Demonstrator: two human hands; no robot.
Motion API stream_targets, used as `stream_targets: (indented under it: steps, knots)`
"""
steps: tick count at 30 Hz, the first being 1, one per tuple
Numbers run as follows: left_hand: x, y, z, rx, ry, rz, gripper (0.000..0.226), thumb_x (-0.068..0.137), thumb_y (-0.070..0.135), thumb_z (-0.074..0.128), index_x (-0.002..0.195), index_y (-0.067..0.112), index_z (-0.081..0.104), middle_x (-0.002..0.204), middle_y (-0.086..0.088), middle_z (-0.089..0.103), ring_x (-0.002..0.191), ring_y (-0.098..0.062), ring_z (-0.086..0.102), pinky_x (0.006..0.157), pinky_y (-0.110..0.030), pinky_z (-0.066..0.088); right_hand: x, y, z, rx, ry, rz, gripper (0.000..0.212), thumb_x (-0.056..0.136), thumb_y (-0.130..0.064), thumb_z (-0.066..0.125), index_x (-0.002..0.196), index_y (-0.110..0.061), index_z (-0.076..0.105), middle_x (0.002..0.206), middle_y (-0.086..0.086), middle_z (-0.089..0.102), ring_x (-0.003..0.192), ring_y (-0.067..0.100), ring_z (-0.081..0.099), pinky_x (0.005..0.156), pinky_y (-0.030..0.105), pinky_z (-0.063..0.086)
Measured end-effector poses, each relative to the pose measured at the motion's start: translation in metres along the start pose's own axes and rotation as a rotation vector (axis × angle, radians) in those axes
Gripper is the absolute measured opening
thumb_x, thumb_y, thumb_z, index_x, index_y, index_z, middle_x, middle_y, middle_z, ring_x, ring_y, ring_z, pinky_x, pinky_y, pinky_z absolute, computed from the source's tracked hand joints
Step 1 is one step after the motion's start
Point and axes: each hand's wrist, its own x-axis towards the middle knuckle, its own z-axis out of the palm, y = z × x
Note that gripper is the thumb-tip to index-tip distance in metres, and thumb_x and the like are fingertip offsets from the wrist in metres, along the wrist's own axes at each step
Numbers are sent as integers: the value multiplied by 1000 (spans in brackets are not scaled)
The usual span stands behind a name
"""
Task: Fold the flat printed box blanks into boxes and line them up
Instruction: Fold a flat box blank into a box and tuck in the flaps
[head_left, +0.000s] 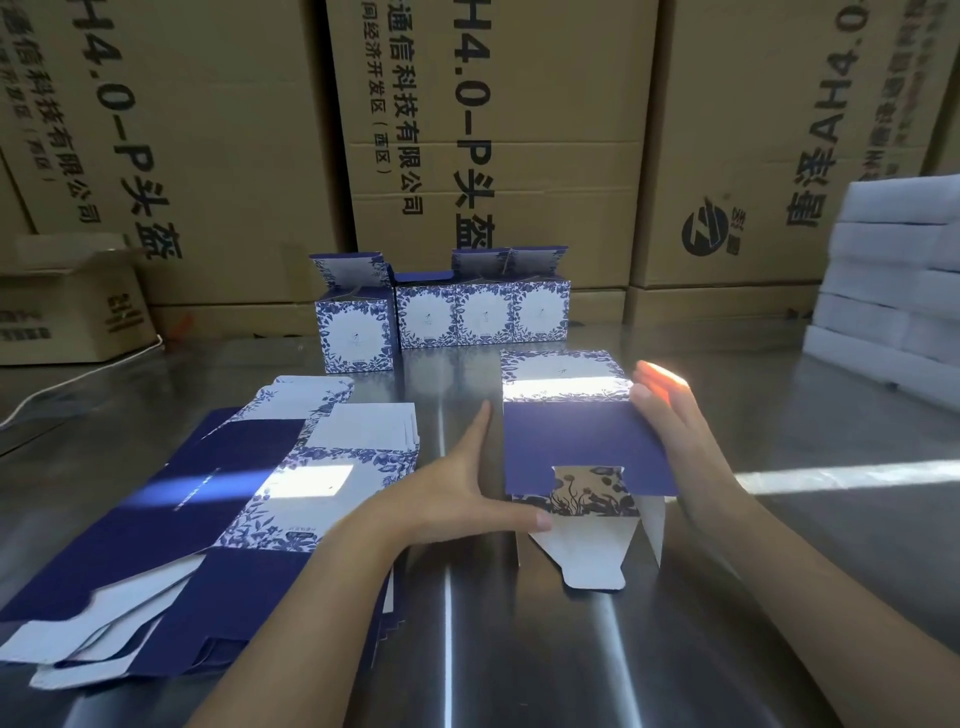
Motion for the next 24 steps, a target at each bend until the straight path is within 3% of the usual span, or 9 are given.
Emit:
stream_targets:
  steps: [5,7,10,15,18,21,24]
  knots:
    - [-2,5,0,-41,163,111,124,48,67,79,139,60,-5,149,31,18,130,12,24,105,-24,29,-3,-3,0,6,-70,-12,41,93,-23,55,132,-29,43,115,-28,49,87,-19,59,60,5,46]
    - [-3,7,-1,-28,209,181,113,53,62,78,138,62,2,147,34,20,126,22,24,101,-19,28,-3,-5,-1,-9,-110,-12,37,88,-25,63,121,-35,51,117,-20,55,90,-9,63,61,9,48]
    - [-2,7,-3,2,232,232,98,63,56,76,140,57,16,147,30,27,133,11,26,108,-28,31,-2,-10,-4,-71,-165,38,37,87,-27,64,121,-35,53,130,-2,53,91,7,67,62,20,54]
    - [-4,8,-4,-33,211,240,86,69,56,74,138,58,22,142,39,28,131,17,25,100,-21,29,-2,-16,-9,-123,-227,53,57,74,-34,65,129,-33,48,141,-3,42,86,2,67,57,16,51]
    - [-5,8,-5,-60,195,214,80,77,40,73,133,65,22,138,45,28,129,17,26,97,-18,29,-2,-16,-14,-147,-264,42,59,75,-32,70,129,-39,48,143,-8,40,111,0,58,67,16,52]
    - [-5,8,-6,-78,155,176,82,80,26,68,133,66,20,136,45,31,132,9,29,104,-26,32,-2,-16,-18,-228,-291,40,62,71,-40,67,129,-47,45,143,-13,40,132,0,37,80,16,47]
    - [-6,11,-6,-108,130,161,83,72,20,58,132,66,23,133,40,39,130,14,29,109,-34,32,0,-14,-20,-232,-281,30,57,81,-28,73,129,-46,46,141,-14,42,128,-5,38,72,8,48]
